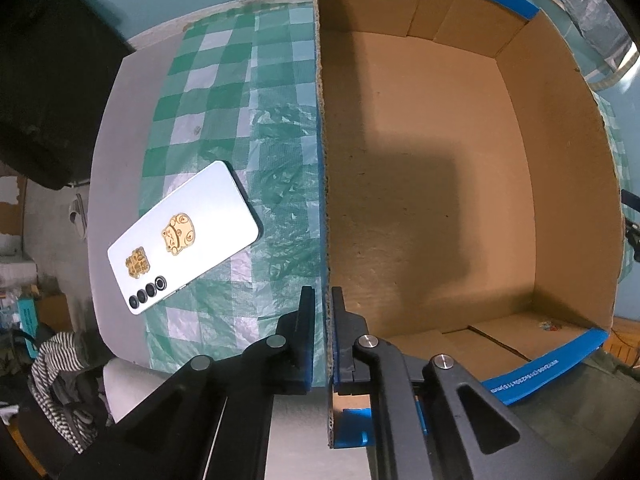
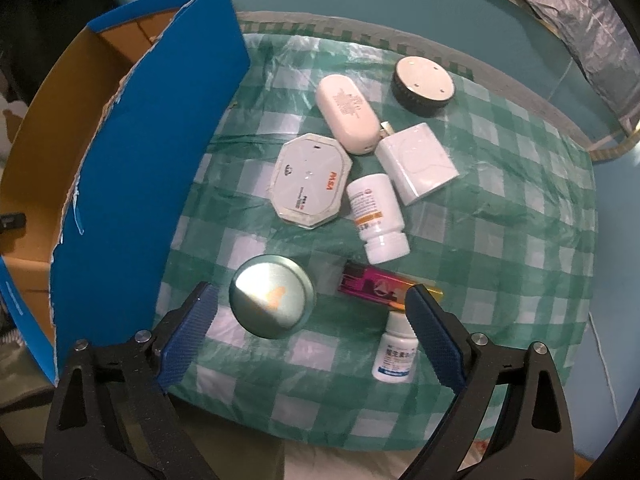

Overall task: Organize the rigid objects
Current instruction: 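Move the right gripper down toward the round metal tin, then close the right gripper on the round metal tin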

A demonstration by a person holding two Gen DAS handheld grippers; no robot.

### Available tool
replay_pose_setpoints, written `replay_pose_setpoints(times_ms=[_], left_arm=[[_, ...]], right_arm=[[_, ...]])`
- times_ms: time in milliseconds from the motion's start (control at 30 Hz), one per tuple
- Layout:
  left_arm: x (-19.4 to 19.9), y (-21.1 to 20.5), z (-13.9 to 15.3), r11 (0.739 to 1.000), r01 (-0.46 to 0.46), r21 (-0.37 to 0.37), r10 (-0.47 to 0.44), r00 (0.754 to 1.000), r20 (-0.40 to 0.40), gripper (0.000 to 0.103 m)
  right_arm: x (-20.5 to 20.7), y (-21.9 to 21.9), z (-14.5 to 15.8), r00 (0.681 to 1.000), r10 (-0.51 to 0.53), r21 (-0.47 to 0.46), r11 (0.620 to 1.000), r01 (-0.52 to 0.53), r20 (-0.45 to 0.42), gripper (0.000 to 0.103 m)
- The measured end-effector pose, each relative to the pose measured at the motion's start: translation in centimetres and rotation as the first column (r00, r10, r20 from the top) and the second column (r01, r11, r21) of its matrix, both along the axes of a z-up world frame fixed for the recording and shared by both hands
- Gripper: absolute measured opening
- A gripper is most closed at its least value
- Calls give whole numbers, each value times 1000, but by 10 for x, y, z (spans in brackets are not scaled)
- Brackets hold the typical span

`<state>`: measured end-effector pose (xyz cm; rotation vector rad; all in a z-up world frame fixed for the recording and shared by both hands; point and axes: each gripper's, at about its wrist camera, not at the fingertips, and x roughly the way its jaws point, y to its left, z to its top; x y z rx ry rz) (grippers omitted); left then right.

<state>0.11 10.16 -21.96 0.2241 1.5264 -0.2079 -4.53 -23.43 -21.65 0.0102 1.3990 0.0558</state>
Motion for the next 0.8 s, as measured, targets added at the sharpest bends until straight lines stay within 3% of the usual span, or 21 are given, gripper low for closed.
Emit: replay_pose_setpoints(times_ms=[100, 300, 367, 467, 800], left_arm=[[-1, 1, 0, 1000, -11, -2, 11, 1000, -9, 7], [0, 3, -2, 1000, 2, 1, -2, 1000, -10, 7], [-1, 4, -2, 1000, 1, -3, -1, 1000, -13, 7], [-2, 1, -2, 1000, -3, -2, 3, 1000, -10, 7], [-7, -3, 3, 1000, 28, -1, -28, 1000, 11, 7]], right_arm=[[3, 6, -5, 1000, 23, -9, 1000, -23, -9, 81], [8, 11, -15, 999, 33, -6, 999, -33, -36, 69], [9, 12, -19, 998, 30, -5, 1000, -31, -54, 56], [10, 12, -23, 998, 24, 6, 1000, -23, -66, 45], [13, 13, -15, 998, 1, 4, 1000, 0, -65, 45]])
